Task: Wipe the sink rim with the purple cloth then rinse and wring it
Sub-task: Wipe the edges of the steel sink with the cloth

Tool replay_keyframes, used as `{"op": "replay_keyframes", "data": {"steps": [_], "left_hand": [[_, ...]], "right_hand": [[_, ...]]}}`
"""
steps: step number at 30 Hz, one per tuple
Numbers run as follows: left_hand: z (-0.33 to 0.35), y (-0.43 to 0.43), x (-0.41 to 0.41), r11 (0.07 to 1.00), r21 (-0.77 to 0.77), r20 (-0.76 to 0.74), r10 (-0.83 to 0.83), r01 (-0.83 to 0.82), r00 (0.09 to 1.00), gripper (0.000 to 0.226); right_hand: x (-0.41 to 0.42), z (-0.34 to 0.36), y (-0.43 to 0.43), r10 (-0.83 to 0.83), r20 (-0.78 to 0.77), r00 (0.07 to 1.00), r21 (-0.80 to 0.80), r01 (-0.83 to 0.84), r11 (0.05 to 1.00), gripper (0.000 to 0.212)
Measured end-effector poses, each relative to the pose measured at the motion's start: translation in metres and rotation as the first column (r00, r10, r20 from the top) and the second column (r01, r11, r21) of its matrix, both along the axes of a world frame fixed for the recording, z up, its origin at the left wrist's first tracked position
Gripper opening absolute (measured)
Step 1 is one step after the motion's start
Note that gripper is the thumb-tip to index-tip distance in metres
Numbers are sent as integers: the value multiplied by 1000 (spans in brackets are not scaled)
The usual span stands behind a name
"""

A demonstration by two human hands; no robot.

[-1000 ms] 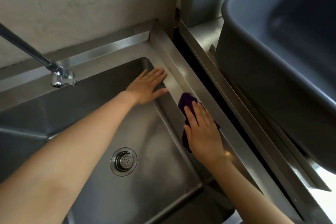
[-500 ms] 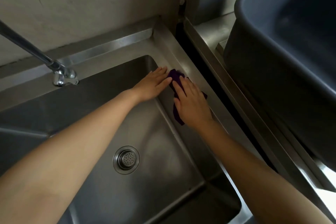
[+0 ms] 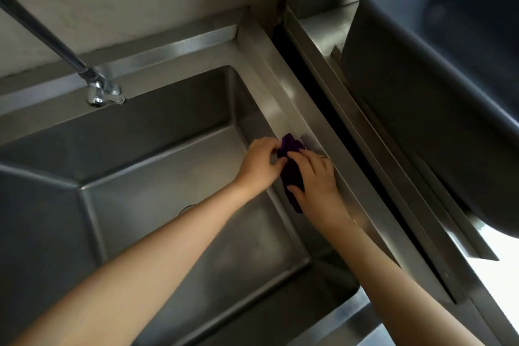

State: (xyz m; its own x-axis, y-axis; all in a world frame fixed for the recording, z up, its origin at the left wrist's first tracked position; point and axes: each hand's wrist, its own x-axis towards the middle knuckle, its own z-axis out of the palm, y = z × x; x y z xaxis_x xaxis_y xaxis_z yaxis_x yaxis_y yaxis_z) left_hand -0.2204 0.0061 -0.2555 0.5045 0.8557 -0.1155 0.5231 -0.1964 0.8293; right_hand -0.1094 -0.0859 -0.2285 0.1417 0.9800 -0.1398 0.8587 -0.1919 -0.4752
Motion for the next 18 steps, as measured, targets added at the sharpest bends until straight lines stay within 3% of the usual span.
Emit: {"op": "replay_keyframes", "data": {"steps": [2,4,7,10,14,16,18], "left_hand": [[4,1,-6,987,-150,35,70,-64,997,7],[9,5,-20,954,-274,87,152,-124,985,15],[20,12,-45,882,-435,249,313,-183,916,16],[33,16,-67,760,-630,435,517,-161,737,21],[50,16,-95,650,-752,530,693,-106,489,11],[55,14,-117,666,-733,534,689,-137,491,17],[59,11,-147,694,-690,489,657,-205,574,32]], "right_hand": [[-5,2,0,-32,-118,993,11,34,999,65],[-8,9,8,-94,-243,965,8,99,995,67],[-9,20,28,-98,-222,970,29,107,994,44],[-19,28,49,-7,-274,962,-21,1,1000,29],[-53,41,71,184,-381,906,-20,-207,978,26],[-75,45,80,297,-358,885,-14,-324,946,27],[-98,48,90,358,-334,872,-9,-383,924,29]]}}
